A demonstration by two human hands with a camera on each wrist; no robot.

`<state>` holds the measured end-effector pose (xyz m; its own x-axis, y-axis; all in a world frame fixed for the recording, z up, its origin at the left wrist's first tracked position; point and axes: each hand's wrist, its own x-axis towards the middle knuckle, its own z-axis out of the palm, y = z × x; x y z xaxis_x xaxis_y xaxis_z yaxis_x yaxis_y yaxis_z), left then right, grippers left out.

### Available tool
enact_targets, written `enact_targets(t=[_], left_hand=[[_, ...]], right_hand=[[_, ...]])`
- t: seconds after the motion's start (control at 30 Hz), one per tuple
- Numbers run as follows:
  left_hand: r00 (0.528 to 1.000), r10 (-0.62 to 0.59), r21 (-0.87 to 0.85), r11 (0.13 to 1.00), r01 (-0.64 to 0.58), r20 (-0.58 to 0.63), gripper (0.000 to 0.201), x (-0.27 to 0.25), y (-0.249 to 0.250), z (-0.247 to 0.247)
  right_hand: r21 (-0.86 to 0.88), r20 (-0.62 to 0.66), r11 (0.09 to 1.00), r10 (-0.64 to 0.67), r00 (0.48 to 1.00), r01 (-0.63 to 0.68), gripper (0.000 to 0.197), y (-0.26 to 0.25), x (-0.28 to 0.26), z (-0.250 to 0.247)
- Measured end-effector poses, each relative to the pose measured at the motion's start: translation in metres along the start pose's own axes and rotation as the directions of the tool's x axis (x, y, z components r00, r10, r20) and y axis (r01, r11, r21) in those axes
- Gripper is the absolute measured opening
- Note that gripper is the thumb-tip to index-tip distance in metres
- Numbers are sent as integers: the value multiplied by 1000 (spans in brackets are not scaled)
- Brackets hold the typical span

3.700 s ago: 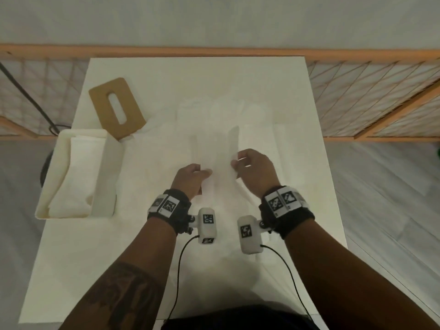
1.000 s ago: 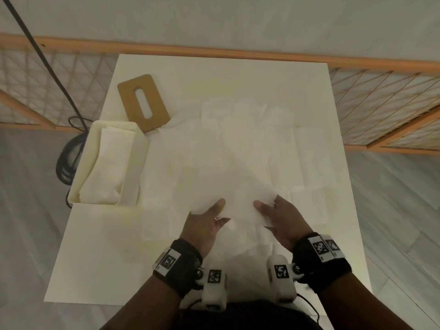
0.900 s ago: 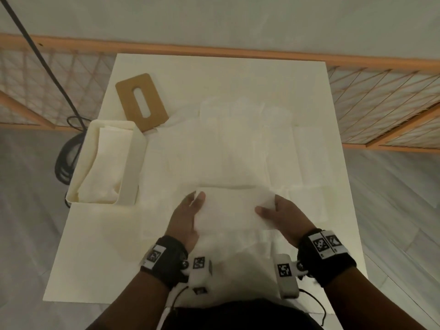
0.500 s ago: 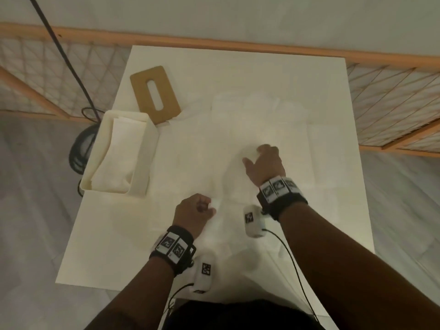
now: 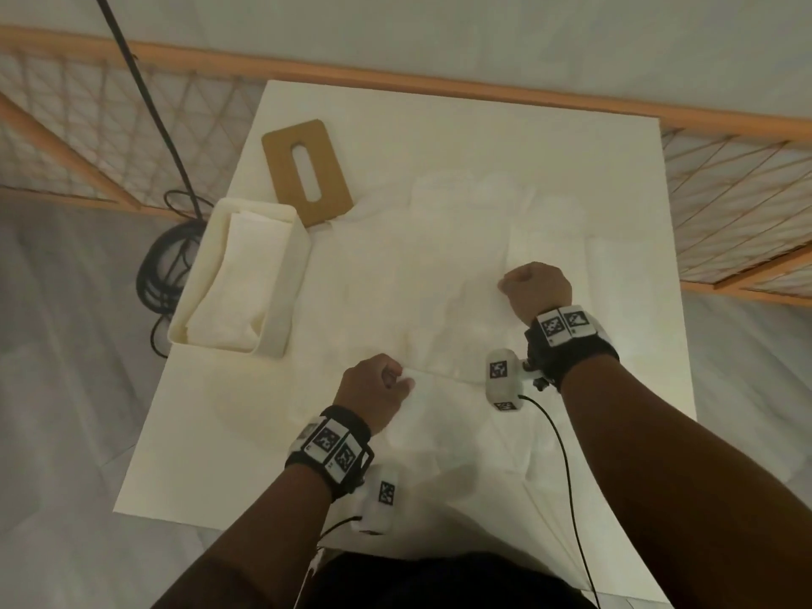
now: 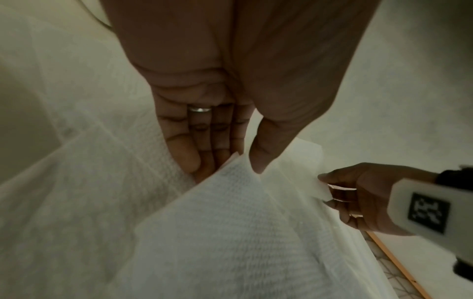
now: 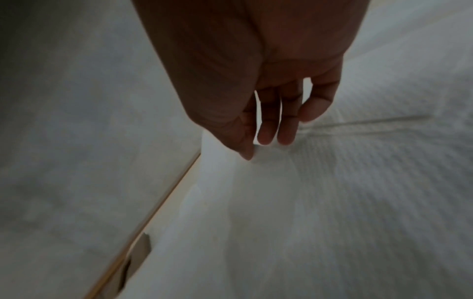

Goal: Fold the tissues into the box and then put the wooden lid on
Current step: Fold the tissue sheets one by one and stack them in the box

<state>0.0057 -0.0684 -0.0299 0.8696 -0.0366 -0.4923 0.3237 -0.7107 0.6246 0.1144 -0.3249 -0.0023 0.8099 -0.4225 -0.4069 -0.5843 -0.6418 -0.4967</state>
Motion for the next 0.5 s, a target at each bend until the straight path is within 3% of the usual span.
enact_targets(t=[0.1, 0.2, 0.3, 0.4, 0.5], left_hand=[[999, -22, 38, 999, 21, 27, 13, 4, 5, -6], [999, 27, 157, 987, -22, -30, 21, 6, 17, -20], [981, 143, 124, 984, -126, -135, 24, 11, 42, -38], [956, 264, -55, 960, -273, -130, 44, 25, 74, -57], [935, 340, -406, 872, -274, 100, 77, 44, 105, -72]], right_hand=[[29, -17, 999, -41, 999, 41, 6, -8, -8, -8], [235, -64, 968, -78, 995, 91, 5, -9, -18, -25], [437, -115, 870, -196, 974, 227, 5, -3, -34, -44], [617, 83, 746, -379, 922, 251, 12, 0, -47, -67], [766, 346, 634, -544, 764, 104, 14, -5, -58, -90]])
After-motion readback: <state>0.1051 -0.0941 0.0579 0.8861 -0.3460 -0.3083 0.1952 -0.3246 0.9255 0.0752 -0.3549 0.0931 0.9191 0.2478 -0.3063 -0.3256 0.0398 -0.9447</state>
